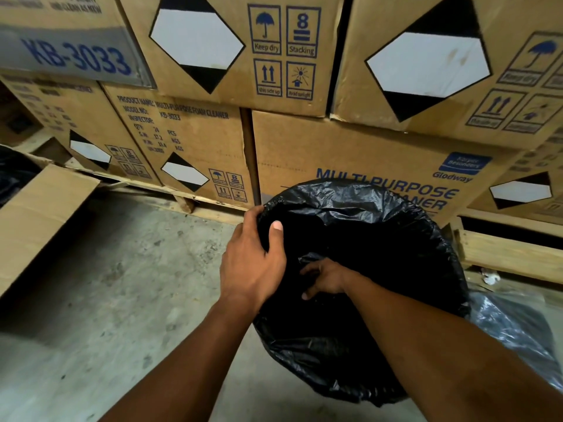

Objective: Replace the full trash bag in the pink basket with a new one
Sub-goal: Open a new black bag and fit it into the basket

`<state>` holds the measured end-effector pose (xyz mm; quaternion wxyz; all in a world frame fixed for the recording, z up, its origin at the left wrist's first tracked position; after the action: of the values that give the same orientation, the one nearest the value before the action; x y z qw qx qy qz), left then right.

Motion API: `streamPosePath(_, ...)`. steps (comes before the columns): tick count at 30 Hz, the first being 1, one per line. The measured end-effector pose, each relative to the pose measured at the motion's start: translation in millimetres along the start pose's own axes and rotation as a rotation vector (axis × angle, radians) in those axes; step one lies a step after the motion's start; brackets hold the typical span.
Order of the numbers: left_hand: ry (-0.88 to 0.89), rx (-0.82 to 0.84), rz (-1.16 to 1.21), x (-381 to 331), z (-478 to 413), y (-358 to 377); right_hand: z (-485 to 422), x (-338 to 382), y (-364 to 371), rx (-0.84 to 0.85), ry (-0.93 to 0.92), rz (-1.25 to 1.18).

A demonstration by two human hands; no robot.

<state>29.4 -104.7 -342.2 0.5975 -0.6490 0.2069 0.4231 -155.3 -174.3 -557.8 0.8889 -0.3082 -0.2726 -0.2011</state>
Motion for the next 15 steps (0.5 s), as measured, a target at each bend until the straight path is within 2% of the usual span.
streamPosePath(5,-0.019,-0.003,0.001,0,1,-2,28,28,-32,-0.032,-0.007,-0.019)
streamPosePath(9,-0.038,0.002,-0.008,1,0,-1,84,57,-73,-0.115,-0.075,0.072)
streamPosePath(11,-0.070,0.004,0.025,4,0,-1,128,71,-95,-0.323,-0.219,0.092)
streamPosePath(13,-0.122,0.003,0.077,8,-1,-3,185,76,-117,-0.714,-0.372,0.107)
streamPosePath(15,-0.172,0.018,0.168,14,0,-4,244,66,-127,-1.095,-0.390,0.181)
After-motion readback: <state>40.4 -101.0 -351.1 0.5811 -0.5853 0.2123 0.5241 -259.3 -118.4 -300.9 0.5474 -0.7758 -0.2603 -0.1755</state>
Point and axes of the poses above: each hand's wrist, its own z-axis away from the middle knuckle, its own y-axis out of the palm, x = y × z, the point moved 7 cm from there along -z, towards the middle knuckle, and after that the axes turned 5 degrees about -y, right-handed, at the moved point
